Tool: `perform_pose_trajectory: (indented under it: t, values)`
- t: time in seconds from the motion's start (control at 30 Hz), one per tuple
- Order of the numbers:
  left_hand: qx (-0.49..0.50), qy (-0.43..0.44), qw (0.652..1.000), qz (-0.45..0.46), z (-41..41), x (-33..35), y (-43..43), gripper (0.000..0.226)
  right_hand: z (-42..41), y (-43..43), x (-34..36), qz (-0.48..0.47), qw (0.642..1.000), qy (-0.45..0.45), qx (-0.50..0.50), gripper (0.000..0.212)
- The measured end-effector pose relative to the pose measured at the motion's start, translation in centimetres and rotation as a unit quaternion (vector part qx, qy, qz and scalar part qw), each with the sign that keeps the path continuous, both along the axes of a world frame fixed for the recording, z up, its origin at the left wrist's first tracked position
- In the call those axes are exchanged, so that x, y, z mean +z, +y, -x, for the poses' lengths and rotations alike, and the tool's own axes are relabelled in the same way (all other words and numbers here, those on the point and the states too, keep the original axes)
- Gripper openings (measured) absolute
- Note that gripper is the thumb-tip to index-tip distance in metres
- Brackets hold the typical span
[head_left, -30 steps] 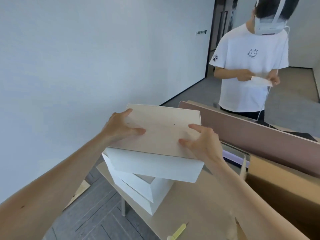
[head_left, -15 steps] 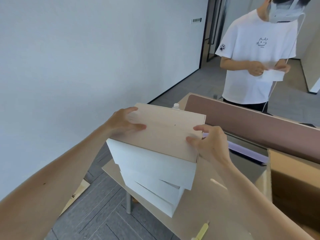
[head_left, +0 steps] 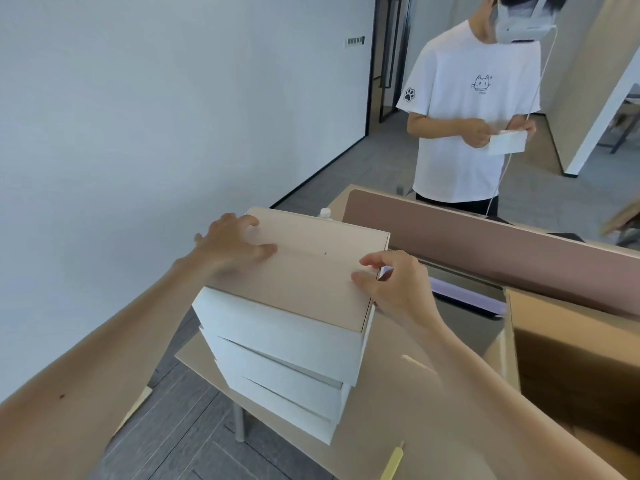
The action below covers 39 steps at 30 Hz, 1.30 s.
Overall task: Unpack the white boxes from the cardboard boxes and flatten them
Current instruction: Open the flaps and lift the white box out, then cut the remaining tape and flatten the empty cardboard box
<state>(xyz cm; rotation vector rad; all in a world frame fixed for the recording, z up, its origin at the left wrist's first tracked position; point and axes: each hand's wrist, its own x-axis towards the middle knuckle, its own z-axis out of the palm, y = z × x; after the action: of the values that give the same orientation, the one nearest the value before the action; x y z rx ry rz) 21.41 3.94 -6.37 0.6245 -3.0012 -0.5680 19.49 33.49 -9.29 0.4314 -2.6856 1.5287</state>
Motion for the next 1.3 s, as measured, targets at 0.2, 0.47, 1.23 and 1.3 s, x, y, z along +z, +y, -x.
perform_pose_trajectory:
  t: [0.2, 0.47, 1.23, 1.3]
  values:
    - [-0.128, 0.092, 0.986, 0.059, 1.6, 0.5, 11.0, 0.046, 0.0, 3.3, 0.2, 0.082, 0.996, -0.037, -0.018, 0.012]
    - [-0.289, 0.146, 0.946, -0.014, 2.2, -0.1, 27.7, 0.031, 1.8, 14.6, -3.1, 0.061, 0.992, -0.048, -0.095, 0.038]
    - [-0.154, -0.044, 0.942, -0.295, 4.7, -19.1, 47.5, 0.042, -0.6, 55.3, -11.7, 0.110, 0.905, -0.213, -0.353, 0.038]
    - [-0.168, -0.060, 0.949, -0.260, 4.5, -20.0, 47.7, 0.034, -0.8, 55.3, -12.6, 0.199, 0.895, -0.224, -0.330, 0.025]
